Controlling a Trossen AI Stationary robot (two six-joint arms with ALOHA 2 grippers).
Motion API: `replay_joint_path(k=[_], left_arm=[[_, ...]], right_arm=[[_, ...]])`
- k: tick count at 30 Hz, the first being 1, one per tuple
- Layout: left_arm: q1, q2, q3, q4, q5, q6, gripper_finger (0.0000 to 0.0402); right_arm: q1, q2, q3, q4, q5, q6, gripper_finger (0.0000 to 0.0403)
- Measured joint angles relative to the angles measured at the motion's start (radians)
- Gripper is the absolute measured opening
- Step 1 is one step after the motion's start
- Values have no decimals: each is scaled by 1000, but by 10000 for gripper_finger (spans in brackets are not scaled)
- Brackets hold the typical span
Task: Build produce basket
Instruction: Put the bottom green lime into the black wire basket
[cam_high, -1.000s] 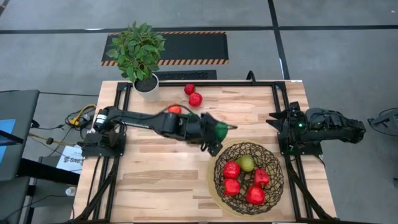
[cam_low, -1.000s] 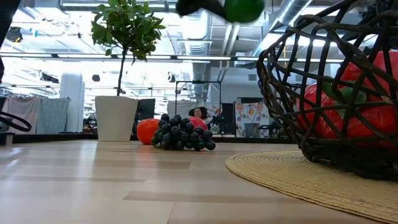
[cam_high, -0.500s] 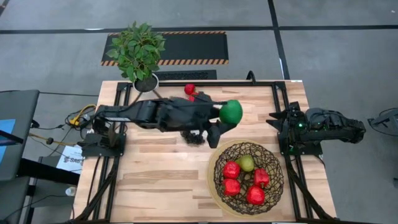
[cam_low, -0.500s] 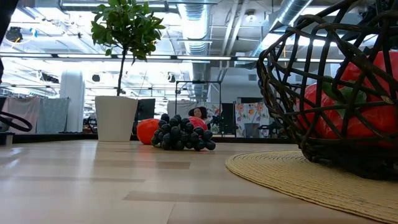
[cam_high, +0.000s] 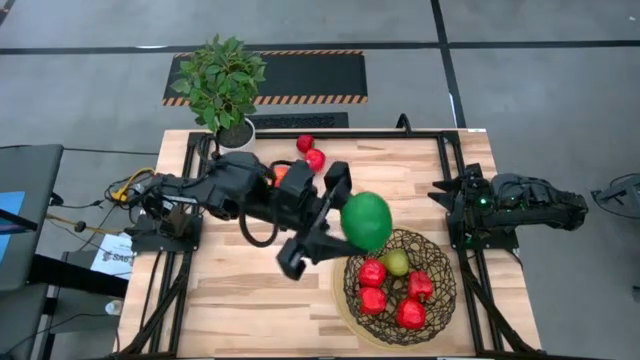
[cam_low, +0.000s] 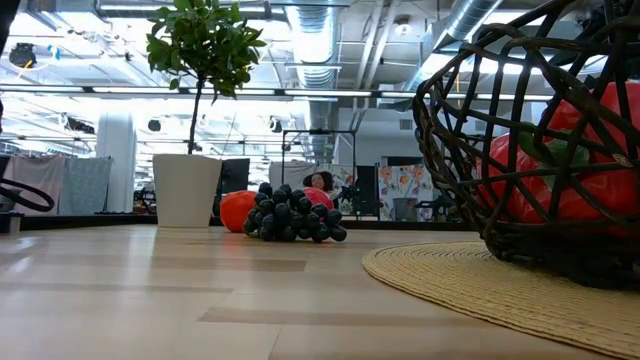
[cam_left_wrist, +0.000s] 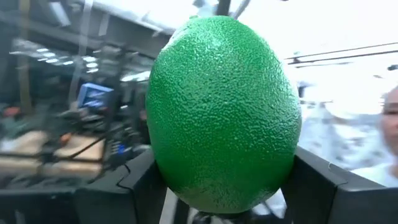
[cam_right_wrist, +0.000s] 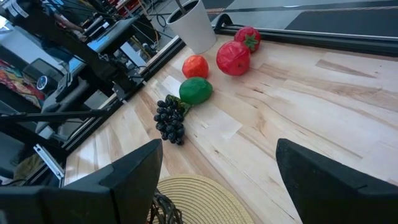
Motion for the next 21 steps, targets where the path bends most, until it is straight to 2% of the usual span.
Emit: replay_joint_path(k=[9,14,18,21], left_arm=[[-22,0,0,48,316,33,237],[-23,0,0,2,478,32,245],[-23,0,0,-111,479,73,247],[-18,0,0,-234,385,128,247]], right_arm=[[0,0,0,0,0,0,333],[0,0,0,0,0,0,333],[0,0,0,0,0,0,333],[0,0,0,0,0,0,333]])
